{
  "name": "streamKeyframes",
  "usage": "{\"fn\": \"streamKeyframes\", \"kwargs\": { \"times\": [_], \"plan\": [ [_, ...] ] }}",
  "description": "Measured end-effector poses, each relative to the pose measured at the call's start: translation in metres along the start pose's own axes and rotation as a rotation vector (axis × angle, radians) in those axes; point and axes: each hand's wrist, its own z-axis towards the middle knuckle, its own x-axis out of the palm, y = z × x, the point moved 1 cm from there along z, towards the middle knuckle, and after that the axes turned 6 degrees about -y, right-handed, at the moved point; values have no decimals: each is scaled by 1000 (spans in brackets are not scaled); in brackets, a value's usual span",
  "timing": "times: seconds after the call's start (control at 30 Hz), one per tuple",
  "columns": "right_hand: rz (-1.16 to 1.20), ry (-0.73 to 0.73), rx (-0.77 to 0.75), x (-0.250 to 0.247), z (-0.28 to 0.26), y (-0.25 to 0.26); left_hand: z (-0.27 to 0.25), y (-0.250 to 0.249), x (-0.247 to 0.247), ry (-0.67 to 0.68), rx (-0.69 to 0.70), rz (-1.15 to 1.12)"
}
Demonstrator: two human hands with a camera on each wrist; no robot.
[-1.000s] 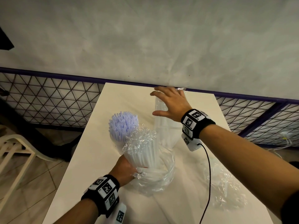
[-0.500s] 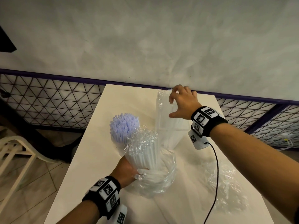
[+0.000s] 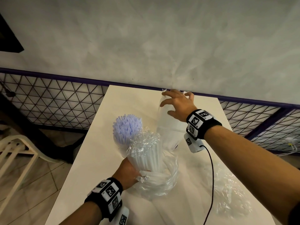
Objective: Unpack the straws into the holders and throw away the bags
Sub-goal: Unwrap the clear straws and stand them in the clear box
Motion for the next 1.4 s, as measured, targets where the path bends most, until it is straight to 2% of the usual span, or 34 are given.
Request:
{"fn": "streamKeyframes", "kwargs": {
  "times": [0.03, 0.07, 0.1, 0.13, 0.17, 0.2, 0.27, 0.3, 0.33, 0.4, 0.43, 0.47, 0.5, 0.57, 0.63, 0.7, 0.83, 0.97, 1.03, 1.1, 1.2, 1.4],
  "plan": [
    [49, -34, -18, -5, -4, 3, 3, 0, 1, 19, 57, -146],
    [113, -85, -29, -11, -10, 8, 8, 9, -2, -61, 242, -46],
    [190, -138, -34, -19, -17, 14, 10, 11, -3, -34, 239, 16],
    [272, -177, -48, -29, -26, 22, 11, 16, -5, -99, 221, 52],
    [362, -184, -82, -37, -37, 30, 15, 17, -3, -87, 185, 26],
    [452, -146, -132, -43, -50, 39, 12, 9, -5, -74, 155, 26],
    [555, 35, -204, -47, -81, 56, 11, 1, 2, -29, 84, -20],
    [549, 145, -218, -45, -96, 64, 13, 1, 4, 7, -43, -253],
    [498, 247, -227, -42, -108, 72, 12, 0, 3, -20, -89, -308],
    [343, 381, -253, -26, -128, 87, 11, -5, 2, -39, -29, -281],
    [279, 407, -260, -18, -136, 94, 10, -5, 2, -75, 28, -196],
    [242, 419, -253, -10, -141, 101, 9, -8, 3, -40, 26, -149],
    [222, 416, -238, -1, -146, 107, 8, -9, 4, -16, 51, -156],
    [204, 363, -192, 15, -153, 116, 6, -10, 4, -66, 46, -258],
    [246, 267, -133, 27, -157, 121, 3, -9, 3, -123, 76, -210],
    [312, 195, -78, 32, -160, 121, 4, -2, 4, -115, 105, -120],
    [533, 152, 94, 25, -161, 102, 3, 6, -2, -155, 117, -37],
    [814, -6, 352, 8, -156, 80, -7, 9, -3, -157, 111, -51],
    [957, 9, 426, 5, -153, 74, -12, 10, -3, -153, 120, -47],
    [1027, 59, 445, 10, -152, 71, -12, 12, -1, -145, 141, -31],
    [976, 121, 391, 23, -152, 68, -12, 13, 0, -133, 170, -37],
    [981, 57, 351, 39, -153, 69, -10, 12, 3, -140, 164, -10]
  ]
}}
